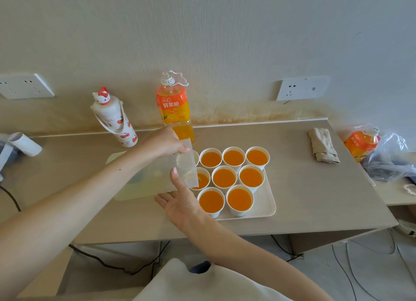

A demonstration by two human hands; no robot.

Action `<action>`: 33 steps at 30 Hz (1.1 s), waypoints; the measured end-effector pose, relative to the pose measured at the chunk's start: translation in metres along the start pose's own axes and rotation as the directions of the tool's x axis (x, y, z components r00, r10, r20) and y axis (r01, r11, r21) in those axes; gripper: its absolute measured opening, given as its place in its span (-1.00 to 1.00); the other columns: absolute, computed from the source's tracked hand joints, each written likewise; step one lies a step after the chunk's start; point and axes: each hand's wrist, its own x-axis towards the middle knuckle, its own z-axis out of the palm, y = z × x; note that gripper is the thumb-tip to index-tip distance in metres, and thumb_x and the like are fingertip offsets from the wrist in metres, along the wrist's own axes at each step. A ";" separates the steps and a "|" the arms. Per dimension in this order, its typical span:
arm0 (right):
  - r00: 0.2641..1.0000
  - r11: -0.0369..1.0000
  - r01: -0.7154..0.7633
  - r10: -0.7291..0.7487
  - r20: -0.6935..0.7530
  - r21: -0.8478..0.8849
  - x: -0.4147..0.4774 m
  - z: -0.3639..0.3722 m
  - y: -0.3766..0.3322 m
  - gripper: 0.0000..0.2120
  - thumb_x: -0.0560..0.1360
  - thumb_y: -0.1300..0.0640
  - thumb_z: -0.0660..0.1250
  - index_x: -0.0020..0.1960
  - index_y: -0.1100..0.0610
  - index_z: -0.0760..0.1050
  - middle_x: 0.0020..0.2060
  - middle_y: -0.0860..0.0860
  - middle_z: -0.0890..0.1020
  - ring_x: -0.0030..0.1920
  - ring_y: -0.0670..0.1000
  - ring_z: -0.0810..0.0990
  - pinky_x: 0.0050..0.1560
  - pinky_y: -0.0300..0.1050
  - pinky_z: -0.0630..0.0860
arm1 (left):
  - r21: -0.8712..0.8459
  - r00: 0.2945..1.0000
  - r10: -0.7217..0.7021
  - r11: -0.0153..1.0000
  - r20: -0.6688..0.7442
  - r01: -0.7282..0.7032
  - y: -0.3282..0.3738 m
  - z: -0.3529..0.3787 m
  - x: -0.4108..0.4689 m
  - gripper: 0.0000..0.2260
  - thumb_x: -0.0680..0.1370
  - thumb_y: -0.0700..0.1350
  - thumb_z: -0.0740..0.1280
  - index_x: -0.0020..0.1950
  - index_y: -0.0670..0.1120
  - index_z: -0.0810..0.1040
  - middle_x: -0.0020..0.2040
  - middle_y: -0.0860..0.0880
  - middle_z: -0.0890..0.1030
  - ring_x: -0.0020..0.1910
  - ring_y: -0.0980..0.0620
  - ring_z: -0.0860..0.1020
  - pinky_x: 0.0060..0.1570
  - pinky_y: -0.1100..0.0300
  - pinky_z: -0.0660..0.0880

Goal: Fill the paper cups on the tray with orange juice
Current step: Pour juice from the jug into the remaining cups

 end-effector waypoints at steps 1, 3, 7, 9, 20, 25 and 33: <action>1.000 1.000 0.000 0.000 0.007 0.000 0.000 0.000 0.001 -0.35 0.42 -0.02 0.46 0.41 0.13 0.31 0.36 0.22 0.45 0.40 0.28 0.38 0.43 0.15 0.32 | -0.006 1.000 0.003 1.000 -0.001 -0.003 0.000 0.000 0.000 -0.69 0.52 -0.01 0.39 -0.34 -0.13 0.43 -0.33 -0.05 0.46 -0.35 0.04 0.41 -0.31 0.19 0.28; 1.000 1.000 -0.001 0.001 0.016 0.002 0.000 0.000 0.002 -0.29 0.39 -0.04 0.47 0.45 0.11 0.29 0.36 0.22 0.45 0.40 0.27 0.38 0.42 0.14 0.33 | -0.011 1.000 0.009 1.000 0.000 -0.009 0.000 0.000 0.001 -0.69 0.51 -0.03 0.40 -0.35 -0.12 0.42 -0.33 -0.06 0.46 -0.36 0.03 0.40 -0.31 0.18 0.27; 1.000 1.000 -0.004 0.004 0.015 0.007 0.002 -0.001 0.002 -0.30 0.40 -0.04 0.47 0.45 0.11 0.29 0.37 0.22 0.43 0.42 0.28 0.36 0.41 0.14 0.34 | -0.002 1.000 0.020 1.000 0.000 -0.020 0.000 0.001 0.003 -0.70 0.52 -0.03 0.39 -0.35 -0.11 0.42 -0.33 -0.04 0.45 -0.35 0.05 0.41 -0.31 0.19 0.30; 1.000 1.000 -0.006 0.006 0.025 0.001 0.002 -0.001 0.002 -0.30 0.40 -0.05 0.46 0.45 0.10 0.28 0.38 0.23 0.42 0.43 0.28 0.35 0.42 0.14 0.33 | -0.002 1.000 0.024 1.000 -0.002 -0.024 0.000 0.001 0.003 -0.70 0.52 -0.03 0.39 -0.35 -0.11 0.42 -0.34 -0.04 0.45 -0.35 0.05 0.41 -0.32 0.20 0.30; 1.000 0.998 -0.014 0.014 0.007 0.054 -0.001 0.003 -0.001 -0.38 0.39 -0.04 0.47 0.35 0.06 0.28 0.41 0.25 0.35 0.45 0.31 0.30 0.44 0.15 0.29 | 0.026 1.000 0.020 0.999 0.021 -0.021 0.000 0.003 0.015 -0.72 0.48 0.01 0.41 -0.32 -0.13 0.48 -0.28 -0.10 0.49 -0.28 -0.03 0.46 -0.22 0.10 0.36; 1.000 0.996 -0.006 0.004 0.024 0.083 -0.004 0.004 -0.004 -0.50 0.46 -0.02 0.43 0.30 0.04 0.30 0.36 0.21 0.41 0.42 0.28 0.34 0.46 0.15 0.27 | 0.054 0.999 0.027 0.998 0.040 -0.030 0.006 0.003 0.018 -0.72 0.48 0.01 0.41 -0.31 -0.12 0.46 -0.31 -0.08 0.45 -0.33 0.00 0.43 -0.28 0.13 0.33; 0.999 0.987 -0.017 0.012 0.031 0.159 -0.006 0.004 -0.008 -0.39 0.46 -0.01 0.42 0.41 0.12 0.27 0.17 0.19 0.51 0.43 0.31 0.31 0.46 0.18 0.25 | 0.131 0.999 0.008 0.991 0.032 -0.013 0.019 0.005 0.020 -0.70 0.47 0.02 0.41 -0.34 -0.13 0.44 -0.39 -0.04 0.39 -0.41 0.02 0.36 -0.37 0.19 0.25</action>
